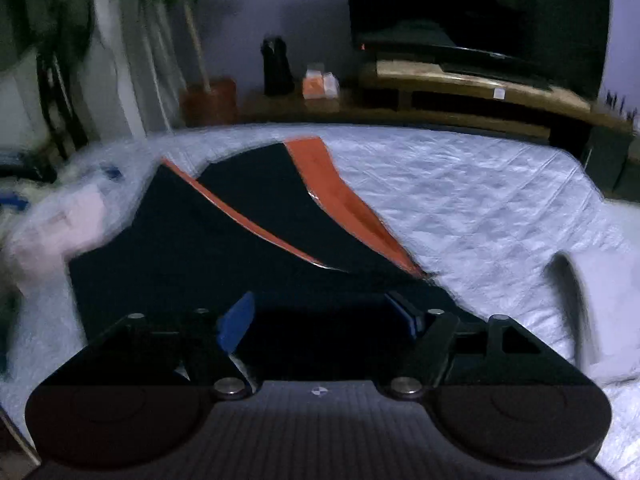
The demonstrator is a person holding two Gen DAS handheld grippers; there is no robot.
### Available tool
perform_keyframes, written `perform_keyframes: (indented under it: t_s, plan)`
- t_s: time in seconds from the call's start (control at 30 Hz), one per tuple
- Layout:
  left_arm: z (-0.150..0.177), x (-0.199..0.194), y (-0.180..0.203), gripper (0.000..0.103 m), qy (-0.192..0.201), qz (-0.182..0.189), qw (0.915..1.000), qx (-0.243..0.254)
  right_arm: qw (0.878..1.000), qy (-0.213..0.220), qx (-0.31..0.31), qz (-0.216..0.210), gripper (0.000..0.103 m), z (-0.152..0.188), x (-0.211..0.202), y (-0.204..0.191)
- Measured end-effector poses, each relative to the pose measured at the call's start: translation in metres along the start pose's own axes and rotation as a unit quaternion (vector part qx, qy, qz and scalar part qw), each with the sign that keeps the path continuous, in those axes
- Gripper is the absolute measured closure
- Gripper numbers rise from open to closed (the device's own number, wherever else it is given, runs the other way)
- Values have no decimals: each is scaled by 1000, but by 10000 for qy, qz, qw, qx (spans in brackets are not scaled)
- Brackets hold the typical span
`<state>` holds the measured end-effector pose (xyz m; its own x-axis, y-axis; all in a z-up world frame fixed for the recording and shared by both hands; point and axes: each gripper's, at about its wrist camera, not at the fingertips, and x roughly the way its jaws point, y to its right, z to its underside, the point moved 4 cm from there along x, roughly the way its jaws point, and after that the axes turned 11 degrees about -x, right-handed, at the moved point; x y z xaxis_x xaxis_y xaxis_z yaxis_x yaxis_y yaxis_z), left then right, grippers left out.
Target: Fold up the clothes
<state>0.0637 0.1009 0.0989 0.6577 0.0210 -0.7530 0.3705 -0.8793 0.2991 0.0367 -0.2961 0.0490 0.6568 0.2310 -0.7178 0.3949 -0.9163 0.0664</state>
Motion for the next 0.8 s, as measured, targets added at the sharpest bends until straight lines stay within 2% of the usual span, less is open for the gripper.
perform_keyframes:
  t_s: [0.07,0.13,0.17,0.27,0.37,0.43,0.5,0.57,0.67,0.8]
  plan:
    - [1,2,1,21,-37,6,10000,31,9983,-252,-275,440,16,8,5,13]
    - [3,2,3,21,-57,18,10000,64,9939,-477,-503,862,16,16,10,26]
    - [4,2,5,21,-47,18,10000,80,9954,-306,-158,889,19,21,5,34]
    - [5,0,8,21,-8,7,9999,103,9942,644,783,362,20,14,-14,42]
    - [3,0,7,21,52,-60,9999,66,9973,527,264,-447,20,-21,1,21]
    - [2,2,6,21,50,-128,9999,54,9961,345,-209,-787,21,-44,21,-4]
    - [2,4,5,21,30,-164,9999,30,9917,248,-598,-1108,29,-66,40,-29]
    - [2,4,6,21,8,-146,9999,30,9859,288,-955,-1346,29,-85,61,-55]
    - [0,3,7,19,27,-100,9999,74,9782,193,-1353,-1563,29,-103,98,-89]
    - [-5,6,0,19,-7,-140,9999,-27,9786,99,-1440,-1467,26,-120,132,-111]
